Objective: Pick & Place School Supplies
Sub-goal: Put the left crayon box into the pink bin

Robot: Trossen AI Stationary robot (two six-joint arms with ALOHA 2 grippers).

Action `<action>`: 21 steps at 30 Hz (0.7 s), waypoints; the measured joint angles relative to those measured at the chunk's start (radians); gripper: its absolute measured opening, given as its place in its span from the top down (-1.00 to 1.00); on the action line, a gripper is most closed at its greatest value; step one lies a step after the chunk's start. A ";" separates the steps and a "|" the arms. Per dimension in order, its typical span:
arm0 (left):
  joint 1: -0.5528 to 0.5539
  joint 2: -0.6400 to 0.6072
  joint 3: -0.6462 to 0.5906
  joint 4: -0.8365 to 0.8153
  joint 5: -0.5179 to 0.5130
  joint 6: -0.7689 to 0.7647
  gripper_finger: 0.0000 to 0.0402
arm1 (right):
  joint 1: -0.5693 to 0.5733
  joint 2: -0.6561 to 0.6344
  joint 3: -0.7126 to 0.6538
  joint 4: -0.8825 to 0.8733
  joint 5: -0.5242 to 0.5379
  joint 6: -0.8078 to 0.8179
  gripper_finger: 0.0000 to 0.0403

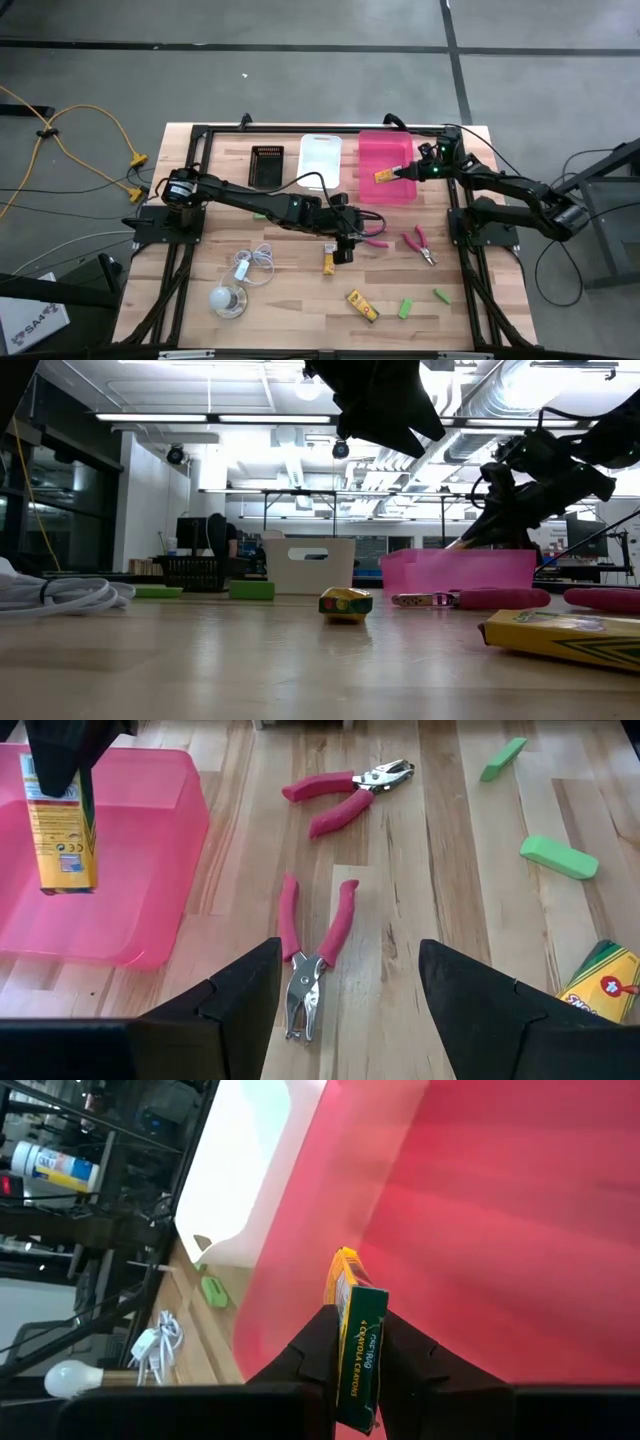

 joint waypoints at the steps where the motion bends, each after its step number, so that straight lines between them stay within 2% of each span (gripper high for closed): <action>1: 0.000 0.000 0.000 0.000 0.000 0.000 -0.15 | 0.000 0.000 0.000 -0.003 0.003 0.000 0.80; 11: 0.000 0.000 0.000 0.000 0.000 -0.003 -0.15 | 0.000 0.000 0.000 -0.026 0.007 -0.001 0.57; 21: 0.000 0.000 0.000 0.000 0.000 -0.003 -0.15 | 0.000 0.000 0.000 -0.036 0.014 -0.023 0.55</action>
